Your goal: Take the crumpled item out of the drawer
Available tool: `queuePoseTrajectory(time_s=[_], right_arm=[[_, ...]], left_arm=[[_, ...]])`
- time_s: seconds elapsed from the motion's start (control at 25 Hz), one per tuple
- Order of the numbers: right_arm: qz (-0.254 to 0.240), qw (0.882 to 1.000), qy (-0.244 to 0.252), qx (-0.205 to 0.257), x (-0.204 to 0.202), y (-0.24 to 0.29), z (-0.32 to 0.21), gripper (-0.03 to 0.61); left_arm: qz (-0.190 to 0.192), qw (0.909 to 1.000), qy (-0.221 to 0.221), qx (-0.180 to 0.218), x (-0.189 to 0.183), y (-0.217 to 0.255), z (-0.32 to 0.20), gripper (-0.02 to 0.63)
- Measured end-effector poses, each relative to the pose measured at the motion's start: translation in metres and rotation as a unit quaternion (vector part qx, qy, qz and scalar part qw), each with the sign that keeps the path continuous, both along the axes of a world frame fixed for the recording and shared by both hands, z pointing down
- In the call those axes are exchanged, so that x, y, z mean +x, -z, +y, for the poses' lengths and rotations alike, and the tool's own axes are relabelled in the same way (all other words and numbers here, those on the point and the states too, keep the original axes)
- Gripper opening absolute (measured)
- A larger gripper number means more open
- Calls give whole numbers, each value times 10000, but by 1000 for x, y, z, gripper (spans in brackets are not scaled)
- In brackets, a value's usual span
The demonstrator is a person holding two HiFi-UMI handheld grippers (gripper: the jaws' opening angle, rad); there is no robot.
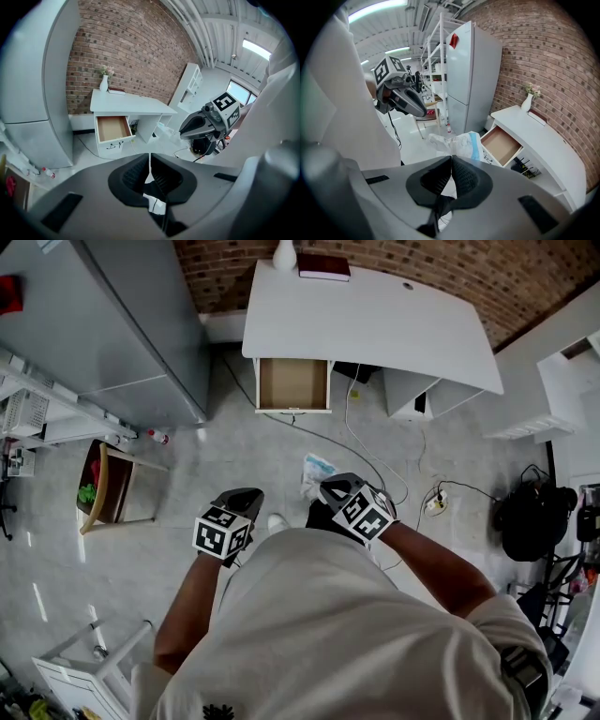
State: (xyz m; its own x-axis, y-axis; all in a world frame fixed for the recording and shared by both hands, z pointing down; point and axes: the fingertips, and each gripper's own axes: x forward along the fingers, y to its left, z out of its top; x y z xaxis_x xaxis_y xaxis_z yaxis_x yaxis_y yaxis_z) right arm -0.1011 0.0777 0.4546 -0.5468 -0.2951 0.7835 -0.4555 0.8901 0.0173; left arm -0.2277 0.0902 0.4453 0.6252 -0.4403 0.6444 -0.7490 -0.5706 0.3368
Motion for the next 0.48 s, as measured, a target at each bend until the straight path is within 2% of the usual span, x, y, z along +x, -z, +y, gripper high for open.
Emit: queuePoseTrajectory(time_s=[0.48], right_arm=[[34,10000,-46,11,-5,3,-5,29]], left_arm=[[-22,10000,-14,-49,-10,-4,-3,31]])
